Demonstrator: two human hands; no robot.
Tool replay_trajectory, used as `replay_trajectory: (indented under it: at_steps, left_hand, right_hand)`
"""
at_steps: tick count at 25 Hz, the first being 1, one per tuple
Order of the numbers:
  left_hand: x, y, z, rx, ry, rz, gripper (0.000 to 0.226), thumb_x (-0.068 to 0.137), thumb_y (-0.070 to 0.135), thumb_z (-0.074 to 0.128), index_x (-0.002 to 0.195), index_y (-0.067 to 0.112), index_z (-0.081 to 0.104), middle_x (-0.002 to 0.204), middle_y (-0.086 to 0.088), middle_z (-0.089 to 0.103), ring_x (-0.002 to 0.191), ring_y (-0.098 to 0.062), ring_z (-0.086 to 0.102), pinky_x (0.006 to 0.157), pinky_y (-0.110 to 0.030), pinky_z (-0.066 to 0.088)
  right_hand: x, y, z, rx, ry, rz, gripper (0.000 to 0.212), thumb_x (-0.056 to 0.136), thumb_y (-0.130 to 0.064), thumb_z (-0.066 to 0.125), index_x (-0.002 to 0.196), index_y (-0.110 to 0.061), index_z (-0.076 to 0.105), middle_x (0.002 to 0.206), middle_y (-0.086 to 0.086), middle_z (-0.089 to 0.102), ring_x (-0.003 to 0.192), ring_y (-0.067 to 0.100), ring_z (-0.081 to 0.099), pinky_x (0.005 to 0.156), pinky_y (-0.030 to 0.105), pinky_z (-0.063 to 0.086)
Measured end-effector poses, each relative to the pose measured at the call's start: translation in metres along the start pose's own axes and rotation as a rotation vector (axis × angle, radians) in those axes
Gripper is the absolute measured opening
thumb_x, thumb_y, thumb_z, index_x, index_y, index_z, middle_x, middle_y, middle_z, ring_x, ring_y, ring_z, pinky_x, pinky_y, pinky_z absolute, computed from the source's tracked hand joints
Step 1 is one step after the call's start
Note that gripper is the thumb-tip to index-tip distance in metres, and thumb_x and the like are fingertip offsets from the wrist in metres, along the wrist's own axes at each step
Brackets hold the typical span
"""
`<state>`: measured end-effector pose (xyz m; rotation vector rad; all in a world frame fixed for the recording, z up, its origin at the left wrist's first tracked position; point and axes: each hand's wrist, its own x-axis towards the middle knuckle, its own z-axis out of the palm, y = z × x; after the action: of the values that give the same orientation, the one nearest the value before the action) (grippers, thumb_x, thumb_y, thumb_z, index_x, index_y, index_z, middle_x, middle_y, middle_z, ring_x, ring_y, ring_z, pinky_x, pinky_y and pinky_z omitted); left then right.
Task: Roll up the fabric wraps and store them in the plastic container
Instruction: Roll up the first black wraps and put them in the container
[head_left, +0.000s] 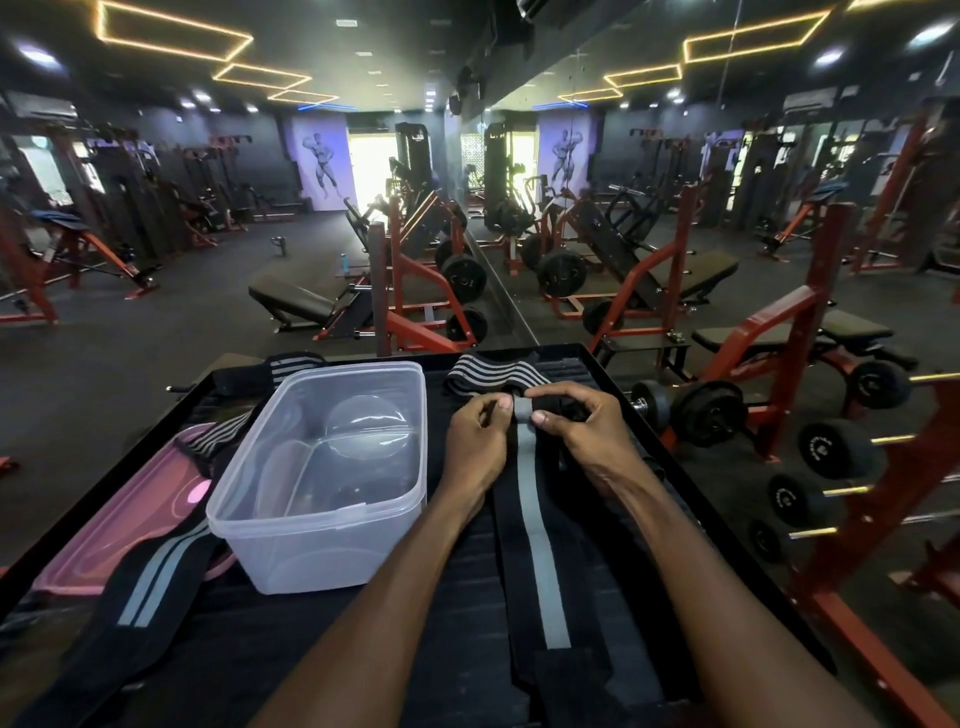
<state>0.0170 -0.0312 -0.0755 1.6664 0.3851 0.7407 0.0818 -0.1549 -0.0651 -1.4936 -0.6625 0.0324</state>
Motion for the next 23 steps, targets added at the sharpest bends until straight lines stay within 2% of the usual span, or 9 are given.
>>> replay_trajectory:
  at_steps: [2,6,8,11,14,17,19,23]
  left_hand:
    - [0.0002,-0.0004,-0.0021,0.033,0.034,0.018,0.015,0.095,0.007,0.059,0.100,0.012,0.071,0.097,0.000,0.072,0.092,-0.011,0.065,0.075,-0.008,0.044]
    - [-0.0011,0.0041,-0.0073,0.048,0.114,0.075,0.020,0.090,0.000,0.061,0.094,0.017,0.072,0.091,0.006,0.071,0.086,-0.004,0.065,0.076,-0.005,0.045]
    - [-0.0033,0.0062,-0.0059,-0.008,0.097,0.090,0.019,0.090,0.000,0.063,0.096,0.015,0.072,0.093,0.006,0.072,0.089,-0.004,0.066,0.080,-0.007,0.047]
    - [-0.0044,0.0052,-0.0023,-0.085,0.022,0.046,0.011,0.092,0.018,0.067,0.100,0.012,0.072,0.097,0.001,0.075,0.094,-0.010,0.069,0.085,-0.019,0.052]
    - [-0.0030,0.0025,-0.0020,-0.018,-0.032,-0.009,0.019,0.094,0.031,0.064,0.098,0.015,0.073,0.091,0.002,0.076,0.089,-0.012,0.071,0.083,-0.030,0.054]
    - [-0.0010,0.0027,-0.0052,-0.029,0.019,0.004,0.008,0.092,0.022,0.065,0.088,0.019,0.072,0.085,0.003,0.075,0.083,-0.011,0.070,0.083,-0.035,0.054]
    - [-0.0020,0.0029,-0.0057,-0.025,0.026,0.026,0.007,0.091,0.015,0.065,0.086,0.019,0.070,0.085,0.002,0.075,0.082,-0.011,0.068,0.083,-0.035,0.053]
    - [-0.0043,0.0028,-0.0022,-0.076,-0.032,0.020,0.010,0.090,0.011,0.067,0.099,0.015,0.069,0.097,0.000,0.075,0.095,-0.013,0.070,0.092,-0.033,0.054]
  right_hand:
    - [-0.0010,-0.0004,0.0007,0.012,-0.034,-0.035,0.028,0.077,0.011,0.072,0.098,-0.007,0.076,0.094,-0.001,0.074,0.086,0.001,0.068,0.076,0.015,0.050]
    - [0.0003,0.0013,0.0043,-0.026,-0.049,0.045,0.011,0.089,-0.011,0.070,0.099,-0.015,0.074,0.090,-0.003,0.070,0.075,0.000,0.063,0.061,0.016,0.049]
    - [0.0021,0.0026,0.0028,-0.072,-0.020,0.003,0.010,0.091,-0.008,0.067,0.094,-0.015,0.073,0.085,-0.004,0.070,0.074,-0.003,0.062,0.065,0.014,0.049]
    - [0.0027,0.0013,-0.0011,-0.065,0.032,-0.063,0.016,0.087,0.002,0.067,0.095,-0.010,0.074,0.091,-0.001,0.073,0.083,-0.002,0.066,0.077,0.012,0.050]
    - [0.0010,-0.0001,-0.0019,-0.027,0.038,-0.069,0.020,0.084,0.006,0.067,0.098,-0.007,0.074,0.093,0.001,0.073,0.083,-0.002,0.067,0.077,0.012,0.050]
    - [0.0008,0.0030,0.0009,0.023,-0.012,0.037,0.013,0.088,-0.007,0.070,0.097,-0.015,0.076,0.087,-0.001,0.071,0.073,0.001,0.064,0.063,0.015,0.047]
    - [0.0019,0.0060,0.0021,0.035,-0.034,0.076,0.006,0.090,-0.018,0.070,0.091,-0.020,0.076,0.086,-0.001,0.071,0.076,0.007,0.062,0.066,0.022,0.048]
    - [0.0033,0.0033,-0.0005,-0.038,0.023,-0.026,0.013,0.087,-0.003,0.070,0.091,-0.016,0.074,0.090,-0.004,0.073,0.082,-0.002,0.065,0.078,0.013,0.050]
